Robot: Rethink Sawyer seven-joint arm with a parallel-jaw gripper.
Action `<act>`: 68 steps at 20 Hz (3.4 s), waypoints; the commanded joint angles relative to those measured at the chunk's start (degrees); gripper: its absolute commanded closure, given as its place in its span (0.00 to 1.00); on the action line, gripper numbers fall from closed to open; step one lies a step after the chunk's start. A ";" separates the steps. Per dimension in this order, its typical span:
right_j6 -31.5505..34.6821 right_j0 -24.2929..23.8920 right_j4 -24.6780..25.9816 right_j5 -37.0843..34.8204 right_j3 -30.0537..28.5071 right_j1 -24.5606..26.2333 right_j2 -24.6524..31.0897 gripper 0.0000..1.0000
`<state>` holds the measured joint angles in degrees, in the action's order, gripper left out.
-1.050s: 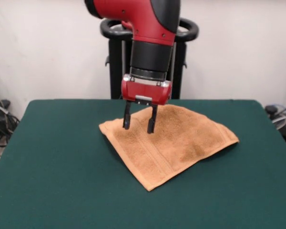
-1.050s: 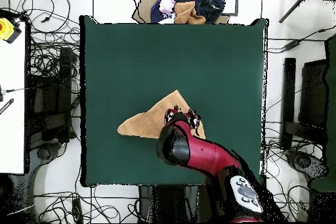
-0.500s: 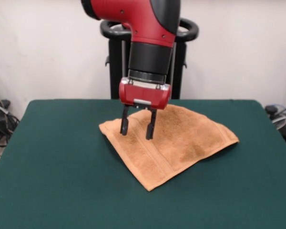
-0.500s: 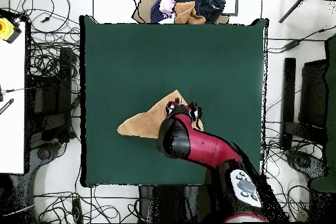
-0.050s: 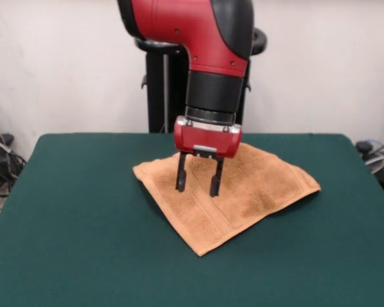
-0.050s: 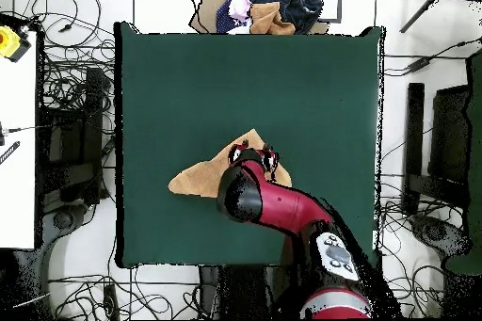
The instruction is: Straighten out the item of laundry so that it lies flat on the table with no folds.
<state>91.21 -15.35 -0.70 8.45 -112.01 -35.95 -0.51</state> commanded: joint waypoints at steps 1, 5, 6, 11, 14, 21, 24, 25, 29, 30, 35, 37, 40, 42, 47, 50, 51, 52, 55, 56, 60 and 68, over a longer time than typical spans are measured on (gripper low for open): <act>14.02 2.21 -4.18 -0.21 0.68 2.02 2.59 0.00; 12.57 2.06 -4.35 0.73 4.60 4.54 2.43 0.00; 12.34 1.61 -4.23 0.89 5.48 5.37 2.96 0.00; 12.91 2.62 -5.24 2.10 6.61 5.98 2.33 0.00; 13.38 1.98 -4.79 3.89 7.05 7.62 3.09 0.00; 12.63 0.48 -2.71 5.83 7.83 9.60 3.56 0.00; 11.97 -0.93 -1.63 6.49 8.67 11.00 4.38 0.00; 11.76 -1.38 -1.26 6.55 8.77 11.25 4.64 0.00; 11.40 -1.98 -0.69 6.29 7.89 10.89 4.48 0.00; 11.24 -2.09 -0.65 5.87 7.61 10.51 4.35 0.00; 11.33 -2.89 -0.26 5.87 6.47 11.44 4.38 0.00; 11.56 -2.95 0.15 6.86 5.93 12.25 4.33 0.00; 11.49 -3.49 0.68 7.58 6.93 14.05 5.01 0.00; 11.26 -3.48 1.00 7.82 7.49 15.02 5.20 0.00; 10.90 -3.71 1.95 8.76 8.37 17.14 5.77 0.00; 10.39 -4.79 3.38 8.63 8.76 18.41 6.87 0.00; 10.24 -5.11 3.86 8.53 8.84 18.82 7.21 0.00; 10.19 -5.35 4.37 8.63 8.79 19.14 7.43 0.00; 10.48 -5.49 5.24 9.52 9.15 20.62 7.53 0.00; 10.52 -5.44 5.41 9.66 9.23 20.79 7.43 0.00; 10.62 -5.67 6.23 10.31 10.39 23.06 7.52 0.00; 10.89 -5.46 6.89 12.12 10.66 24.03 6.68 1.00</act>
<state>91.21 -20.07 5.78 20.90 -106.21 -20.51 1.50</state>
